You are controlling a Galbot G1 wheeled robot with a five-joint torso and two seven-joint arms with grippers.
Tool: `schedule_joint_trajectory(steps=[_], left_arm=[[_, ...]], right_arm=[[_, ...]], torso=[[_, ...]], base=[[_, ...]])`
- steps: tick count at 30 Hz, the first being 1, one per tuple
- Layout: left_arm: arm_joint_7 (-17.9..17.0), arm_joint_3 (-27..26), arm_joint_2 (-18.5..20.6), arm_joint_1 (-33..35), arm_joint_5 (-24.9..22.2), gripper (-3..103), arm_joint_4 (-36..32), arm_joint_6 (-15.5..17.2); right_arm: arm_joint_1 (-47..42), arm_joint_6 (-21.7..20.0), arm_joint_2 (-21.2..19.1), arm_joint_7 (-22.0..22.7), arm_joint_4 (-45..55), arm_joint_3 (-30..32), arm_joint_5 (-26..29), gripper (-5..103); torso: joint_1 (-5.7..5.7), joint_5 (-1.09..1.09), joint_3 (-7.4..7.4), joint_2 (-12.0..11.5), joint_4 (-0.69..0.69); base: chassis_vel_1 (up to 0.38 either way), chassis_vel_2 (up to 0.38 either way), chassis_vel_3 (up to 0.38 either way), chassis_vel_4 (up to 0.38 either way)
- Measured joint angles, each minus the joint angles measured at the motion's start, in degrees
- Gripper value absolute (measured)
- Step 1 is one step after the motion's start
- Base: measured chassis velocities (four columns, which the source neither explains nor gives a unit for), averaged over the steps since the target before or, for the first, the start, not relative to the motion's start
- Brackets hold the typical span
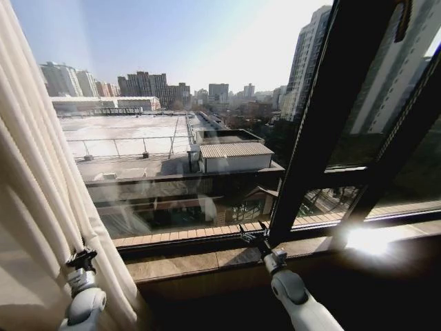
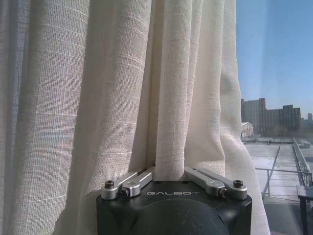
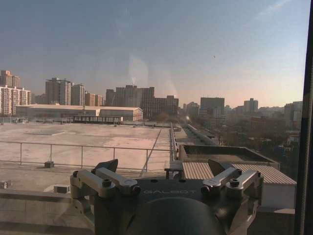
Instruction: Open the curtains by pulling them apart, changing their state from closed to fully open.
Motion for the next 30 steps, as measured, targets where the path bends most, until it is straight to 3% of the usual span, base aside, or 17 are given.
schedule_joint_trajectory(steps=[6,10,18,23,24,25,26,27,28,30], left_arm=[[-2.2,-3.0,1.7,-3.9,0.0,0,6.1,1.4],[-4.4,-4.8,5.3,-7.6,-0.5,0,10.7,3.0],[-5.0,-5.4,6.7,-7.6,-1.1,0,11.7,3.5],[-4.9,-5.3,4.8,-3.9,0.8,-3,7.9,4.0],[-4.6,-5.3,4.0,-2.4,1.5,1,6.5,4.5],[-4.0,-5.5,2.9,-0.2,2.2,7,4.6,4.7],[-3.5,-5.9,2.0,1.8,2.8,7,2.6,4.7],[-3.1,-6.4,1.3,3.6,3.3,12,0.5,4.3],[-3.1,-6.4,1.3,3.6,3.3,12,0.5,4.3],[-2.5,-7.1,0.1,6.3,3.7,23,-2.3,3.2]], right_arm=[[0.0,0.0,0.0,0.0,0.0,0.0,0.0,100],[0.0,0.0,0.0,0.0,0.0,0.0,0.0,100],[0.0,0.0,0.0,0.0,0.0,0.0,0.0,100],[0.0,0.0,0.0,0.0,0.0,0.0,0.0,100],[0.0,0.0,0.0,0.0,0.0,0.0,0.0,100],[0.0,0.0,0.0,0.0,0.0,0.0,0.0,100],[0.0,0.0,0.0,0.0,0.0,0.0,0.0,100],[0.0,0.0,0.0,0.0,0.0,0.0,0.0,100],[0.0,0.0,0.0,0.0,0.0,0.0,0.0,100],[0.0,0.0,0.0,0.0,0.0,0.0,0.0,100]], torso=[[0.0,0.0,0.0,0.0,0.01],[0.01,-0.09,0.02,0.0,0.02],[0.01,-0.06,0.02,0.0,0.02],[0.01,-0.02,0.01,0.0,0.0],[0.01,0.0,0.01,0.0,0.0],[0.01,-0.2,0.02,0.0,0.03],[0.01,-0.21,0.02,0.0,0.03],[0.01,-0.08,0.02,0.0,0.03],[0.01,-0.08,0.02,0.0,0.03],[0.01,-0.01,0.01,0.0,0.03]], base=[[0.0,0.0,0.0,0.0],[0.0,0.0,0.0,0.0],[0.0,0.0,0.0,0.0],[0.0,0.0,0.0,0.0],[0.0,0.0,0.0,0.0],[0.0,0.0,0.0,0.0],[0.0,0.0,0.0,0.0],[0.0,0.0,0.0,0.0],[0.0,0.0,0.0,0.0],[0.0,0.0,0.0,0.0]])
